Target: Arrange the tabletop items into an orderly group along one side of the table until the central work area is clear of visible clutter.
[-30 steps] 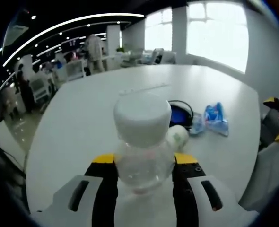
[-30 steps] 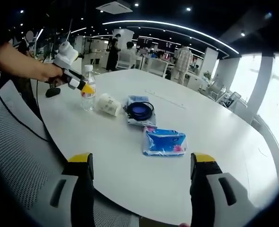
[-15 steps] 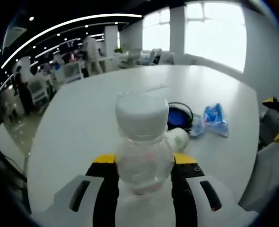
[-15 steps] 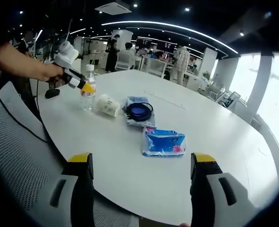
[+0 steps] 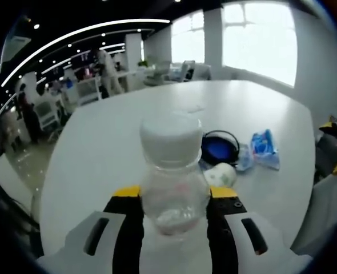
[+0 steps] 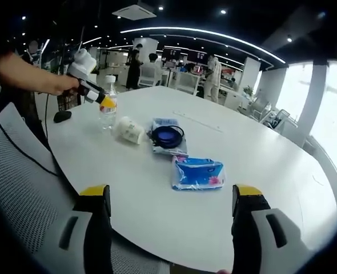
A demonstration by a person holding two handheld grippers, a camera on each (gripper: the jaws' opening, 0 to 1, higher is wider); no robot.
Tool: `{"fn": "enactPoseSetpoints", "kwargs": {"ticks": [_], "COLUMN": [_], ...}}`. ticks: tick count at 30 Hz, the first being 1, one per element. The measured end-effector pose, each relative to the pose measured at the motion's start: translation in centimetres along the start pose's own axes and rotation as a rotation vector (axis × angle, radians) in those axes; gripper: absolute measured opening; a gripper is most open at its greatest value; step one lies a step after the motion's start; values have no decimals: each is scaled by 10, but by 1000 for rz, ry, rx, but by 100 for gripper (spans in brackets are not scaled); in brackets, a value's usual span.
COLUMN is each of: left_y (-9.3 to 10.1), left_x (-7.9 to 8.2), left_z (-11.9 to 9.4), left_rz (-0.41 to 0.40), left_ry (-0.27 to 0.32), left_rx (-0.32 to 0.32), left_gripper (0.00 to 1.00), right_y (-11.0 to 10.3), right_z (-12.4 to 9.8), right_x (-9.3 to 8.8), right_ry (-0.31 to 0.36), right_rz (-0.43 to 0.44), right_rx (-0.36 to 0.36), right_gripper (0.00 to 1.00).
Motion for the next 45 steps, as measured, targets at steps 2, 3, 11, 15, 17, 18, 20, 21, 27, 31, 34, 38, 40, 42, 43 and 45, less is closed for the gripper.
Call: {"fn": "enactPoseSetpoints", "kwargs": {"ticks": [2,3,11,15,17,18,20,21,27,31,34,38,40,42,43,45], "left_y": [-3,-5,-17,-23,-28,-30,-34,-36,-49,-56,-61,-67,-69,-72,-73,-75], "left_x": [3,5,12,14,15,16,17,17,17,16,15,15,14,14,14,13], "left_z": [1,2,7,10,13,13,16,16,22,25,28,32,34,37,38,40], "left_rz": [0,-2,-6,-8,-9,-12,-21,-26,-66,-75,-73,-64,-65,-67,-61,-59], "left_ry": [2,6,13,13,14,16,15,16,19,15,9,4,1,-2,-2,-2], "left_rx": [2,5,16,27,33,36,45,49,86,107,123,138,142,146,146,149], "left_gripper": [39,39,39,39,39,39,39,39,39,39,39,39,39,39,39,39], "right_y": [0,0,2,2,2,2,2,2,1,0,0,-1,-1,-2,-2,-2], "right_z": [0,0,1,1,1,1,1,1,1,1,1,1,1,1,1,1], "right_x": [0,1,1,2,3,3,2,2,1,1,0,0,-1,-1,-1,-1], "right_ry": [0,4,21,26,28,29,26,22,16,9,4,1,-3,-8,-6,-9], "right_rz": [4,15,50,52,59,61,61,58,45,40,42,40,38,35,34,36], "right_rx": [0,0,-10,-9,-11,-12,-11,-9,-7,0,2,7,10,13,12,11], "right_gripper": [89,90,100,100,100,100,100,100,99,98,98,97,97,96,96,96]}}
Point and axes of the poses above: the point that each gripper's makers call its tool centre point, and the gripper's own axes: z roughly forward along the fingers, y roughly to its right, x roughly out of its top, the point moved 4 cm from there along -z, roughly backward along the fingers, and after that the axes turned 13 degrees about y, right-handed, at the moved point
